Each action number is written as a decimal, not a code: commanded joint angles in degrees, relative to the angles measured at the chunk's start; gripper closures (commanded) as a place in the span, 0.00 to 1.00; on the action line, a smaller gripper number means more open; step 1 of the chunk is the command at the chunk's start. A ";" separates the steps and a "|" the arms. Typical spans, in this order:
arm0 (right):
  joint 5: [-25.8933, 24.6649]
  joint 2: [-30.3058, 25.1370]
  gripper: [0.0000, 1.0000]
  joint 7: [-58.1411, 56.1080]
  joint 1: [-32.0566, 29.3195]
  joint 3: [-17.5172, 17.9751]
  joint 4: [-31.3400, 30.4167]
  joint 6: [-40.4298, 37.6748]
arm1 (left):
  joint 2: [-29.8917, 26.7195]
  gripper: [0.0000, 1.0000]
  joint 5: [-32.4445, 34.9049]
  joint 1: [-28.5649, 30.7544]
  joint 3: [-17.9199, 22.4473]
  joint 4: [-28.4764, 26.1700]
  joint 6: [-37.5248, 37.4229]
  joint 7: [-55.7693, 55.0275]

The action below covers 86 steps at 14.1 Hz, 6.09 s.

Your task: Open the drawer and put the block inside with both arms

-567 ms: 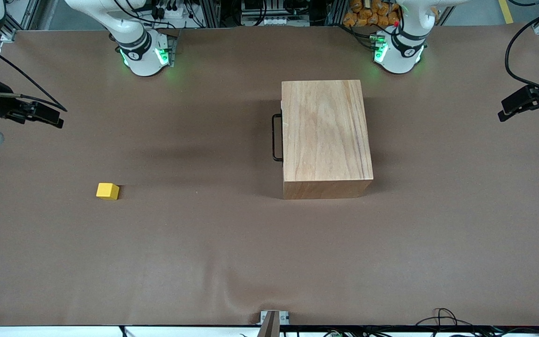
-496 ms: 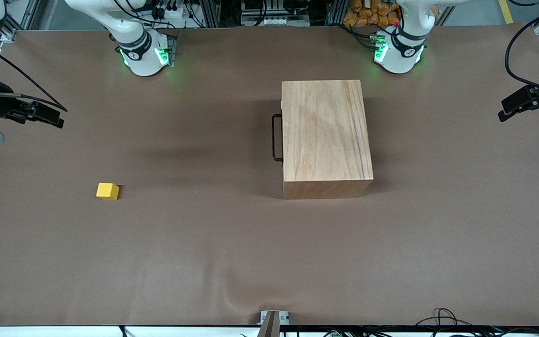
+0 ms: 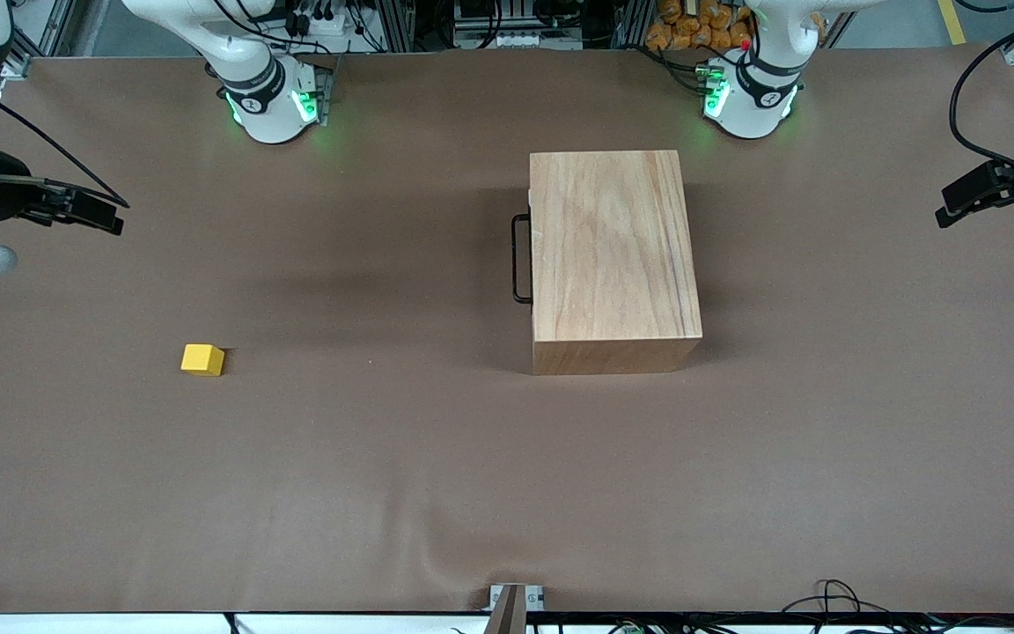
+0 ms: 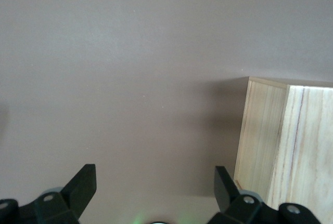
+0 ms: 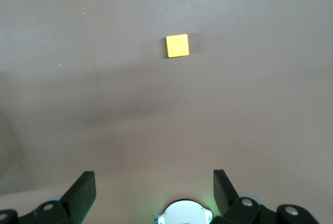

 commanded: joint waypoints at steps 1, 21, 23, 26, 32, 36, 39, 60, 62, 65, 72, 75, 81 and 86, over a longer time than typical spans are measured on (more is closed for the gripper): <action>-1.79 -6.59 0.00 1.26 0.64 0.89 -5.85 0.34 | 1.32 0.00 -1.26 -0.95 -2.63 0.74 -0.80 -0.32; -0.82 4.56 0.00 2.59 6.08 0.97 10.83 4.02 | 24.60 0.00 0.94 -23.53 -17.68 14.70 5.35 -54.89; -1.61 5.69 0.00 2.68 8.01 0.89 10.83 6.04 | 26.19 0.00 3.03 -26.34 -17.68 15.33 7.80 -56.57; -1.70 7.28 0.00 2.59 7.93 0.89 10.75 10.78 | 28.65 0.00 6.74 -32.49 -17.51 16.03 11.40 -59.02; -2.76 11.76 0.00 1.62 6.80 0.36 10.83 19.83 | 34.28 0.00 7.09 -42.32 -13.31 18.05 19.93 -63.43; -1.80 16.24 0.00 -9.78 0.05 0.36 10.92 24.41 | 36.38 0.00 7.09 -52.80 -3.72 18.41 24.52 -64.31; -1.70 20.54 0.00 -13.13 -3.13 0.45 10.75 26.87 | 38.41 0.00 7.09 -52.90 -3.53 18.23 23.82 -61.42; -1.70 32.06 0.00 -14.89 -5.77 0.54 4.53 41.35 | 43.51 0.00 9.29 -53.78 -3.53 17.53 17.39 -55.08; -1.70 31.98 0.00 -16.13 -5.60 0.54 -2.67 51.18 | 43.60 0.00 9.55 -53.87 -3.53 17.53 17.40 -54.91; -1.70 32.68 0.00 -16.22 -5.42 0.54 -11.38 68.49 | 43.60 0.00 9.55 -53.69 -3.44 17.70 18.62 -54.47; -1.79 34.35 0.00 -23.14 -8.75 0.54 -11.49 71.00 | 44.92 0.00 9.46 -53.69 -3.44 17.88 24.08 -54.99; -1.62 35.32 0.00 -24.22 -9.29 0.80 -11.84 71.27 | 44.65 0.00 9.20 -53.78 -3.70 18.05 25.22 -55.26; -0.31 37.60 0.00 -23.96 -9.29 1.41 -12.02 71.53 | 44.65 0.00 8.76 -53.95 -4.41 18.58 27.32 -55.96; 3.22 38.13 0.00 -23.95 -8.68 2.99 -12.63 70.04 | 44.65 0.00 8.67 -54.83 -4.50 18.58 29.43 -55.87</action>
